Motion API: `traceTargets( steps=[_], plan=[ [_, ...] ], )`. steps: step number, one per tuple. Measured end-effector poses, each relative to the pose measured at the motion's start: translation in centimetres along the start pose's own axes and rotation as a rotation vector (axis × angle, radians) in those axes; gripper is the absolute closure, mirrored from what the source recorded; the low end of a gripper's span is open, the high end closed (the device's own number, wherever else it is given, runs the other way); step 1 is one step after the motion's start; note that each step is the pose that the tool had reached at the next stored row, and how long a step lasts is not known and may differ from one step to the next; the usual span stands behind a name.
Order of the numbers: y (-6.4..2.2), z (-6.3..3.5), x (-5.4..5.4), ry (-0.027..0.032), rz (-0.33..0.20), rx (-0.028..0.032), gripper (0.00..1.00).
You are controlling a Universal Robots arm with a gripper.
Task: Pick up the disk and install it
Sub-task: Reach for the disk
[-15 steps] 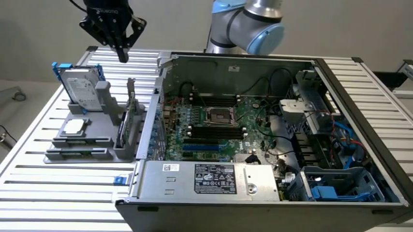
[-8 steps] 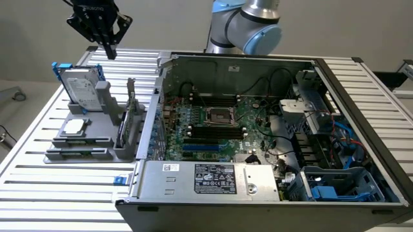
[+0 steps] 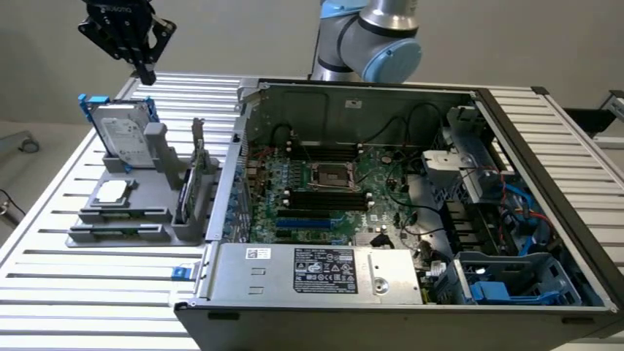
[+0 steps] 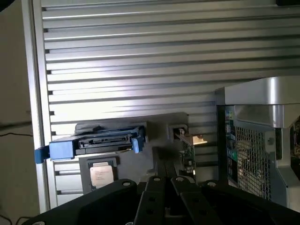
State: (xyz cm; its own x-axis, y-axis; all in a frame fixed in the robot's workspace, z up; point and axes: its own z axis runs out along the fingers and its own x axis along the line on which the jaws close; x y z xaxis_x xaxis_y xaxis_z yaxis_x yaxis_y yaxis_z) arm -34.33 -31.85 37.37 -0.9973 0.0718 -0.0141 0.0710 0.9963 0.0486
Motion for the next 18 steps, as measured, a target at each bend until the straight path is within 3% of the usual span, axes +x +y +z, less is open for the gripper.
traceTargets(
  steps=[18],
  plan=[
    [-0.17, 0.27, 8.1, 0.0013, 0.0, 0.0002, 0.89]
  ],
)
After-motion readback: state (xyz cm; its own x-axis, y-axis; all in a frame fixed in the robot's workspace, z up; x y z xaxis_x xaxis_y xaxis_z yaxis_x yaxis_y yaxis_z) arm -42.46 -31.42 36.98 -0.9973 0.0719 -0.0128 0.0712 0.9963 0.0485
